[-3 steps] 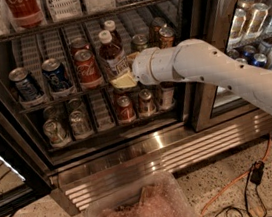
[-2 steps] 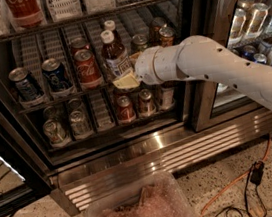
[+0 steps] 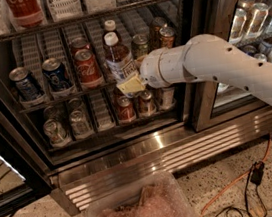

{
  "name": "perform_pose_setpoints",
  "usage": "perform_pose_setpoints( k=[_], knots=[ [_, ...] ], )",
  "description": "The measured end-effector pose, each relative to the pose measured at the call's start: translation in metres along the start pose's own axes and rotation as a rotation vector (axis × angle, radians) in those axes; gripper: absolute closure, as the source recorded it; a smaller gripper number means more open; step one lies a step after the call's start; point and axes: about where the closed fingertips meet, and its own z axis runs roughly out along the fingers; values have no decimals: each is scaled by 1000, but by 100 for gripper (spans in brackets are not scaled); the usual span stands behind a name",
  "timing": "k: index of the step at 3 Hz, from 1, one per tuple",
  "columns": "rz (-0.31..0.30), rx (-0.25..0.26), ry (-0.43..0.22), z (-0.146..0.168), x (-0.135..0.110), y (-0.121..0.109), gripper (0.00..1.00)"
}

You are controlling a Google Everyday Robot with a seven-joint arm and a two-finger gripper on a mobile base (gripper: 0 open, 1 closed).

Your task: Pick blue plastic bottle from middle shelf of fridge

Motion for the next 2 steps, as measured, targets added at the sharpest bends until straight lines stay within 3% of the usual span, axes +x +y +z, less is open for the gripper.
perform_pose_setpoints(
  k=[2],
  knots=[
    [35, -14, 30, -8, 7, 11, 100]
  ],
)
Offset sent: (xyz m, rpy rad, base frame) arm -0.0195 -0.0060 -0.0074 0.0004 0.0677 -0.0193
